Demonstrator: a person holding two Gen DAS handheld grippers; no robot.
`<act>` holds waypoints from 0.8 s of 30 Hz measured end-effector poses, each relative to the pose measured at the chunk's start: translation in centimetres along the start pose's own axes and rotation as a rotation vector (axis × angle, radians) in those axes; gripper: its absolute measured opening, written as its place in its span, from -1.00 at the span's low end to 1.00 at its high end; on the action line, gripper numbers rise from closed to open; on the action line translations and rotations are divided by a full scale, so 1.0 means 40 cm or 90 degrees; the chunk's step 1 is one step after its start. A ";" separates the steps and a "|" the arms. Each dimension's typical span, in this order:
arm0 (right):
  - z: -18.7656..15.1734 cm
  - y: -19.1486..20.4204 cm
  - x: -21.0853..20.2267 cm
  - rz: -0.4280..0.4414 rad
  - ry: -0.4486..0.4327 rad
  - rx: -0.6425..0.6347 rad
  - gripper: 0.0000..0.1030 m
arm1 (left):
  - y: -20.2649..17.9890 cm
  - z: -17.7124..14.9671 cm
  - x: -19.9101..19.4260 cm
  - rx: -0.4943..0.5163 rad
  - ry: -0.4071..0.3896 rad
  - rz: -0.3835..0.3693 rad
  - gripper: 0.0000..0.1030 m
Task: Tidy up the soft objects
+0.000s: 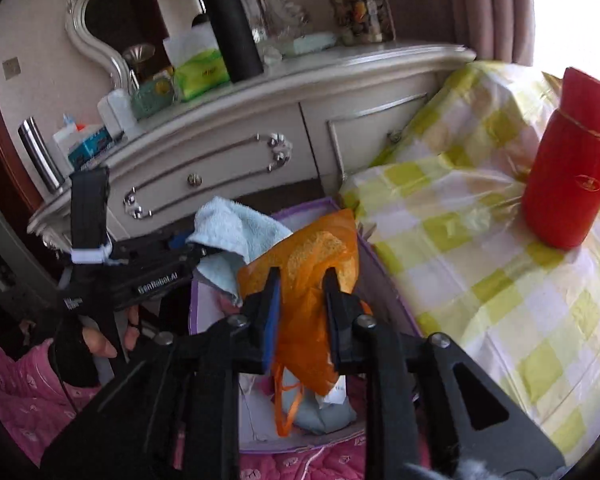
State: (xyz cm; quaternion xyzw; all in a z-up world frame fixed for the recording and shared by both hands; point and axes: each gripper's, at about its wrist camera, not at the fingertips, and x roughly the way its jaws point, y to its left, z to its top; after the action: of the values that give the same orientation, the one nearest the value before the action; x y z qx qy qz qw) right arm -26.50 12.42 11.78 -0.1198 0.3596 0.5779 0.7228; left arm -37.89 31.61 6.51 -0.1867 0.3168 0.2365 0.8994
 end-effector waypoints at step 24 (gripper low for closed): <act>-0.332 -0.754 -0.490 -0.440 -0.082 0.393 0.46 | -0.739 0.010 0.175 0.343 0.122 -0.331 0.66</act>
State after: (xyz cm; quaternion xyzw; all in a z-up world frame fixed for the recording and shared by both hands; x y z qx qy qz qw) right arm -5.21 -19.21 7.91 0.0244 0.4083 0.1753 0.8955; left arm -16.81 9.75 7.68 -0.0392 0.3923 -0.1092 0.9125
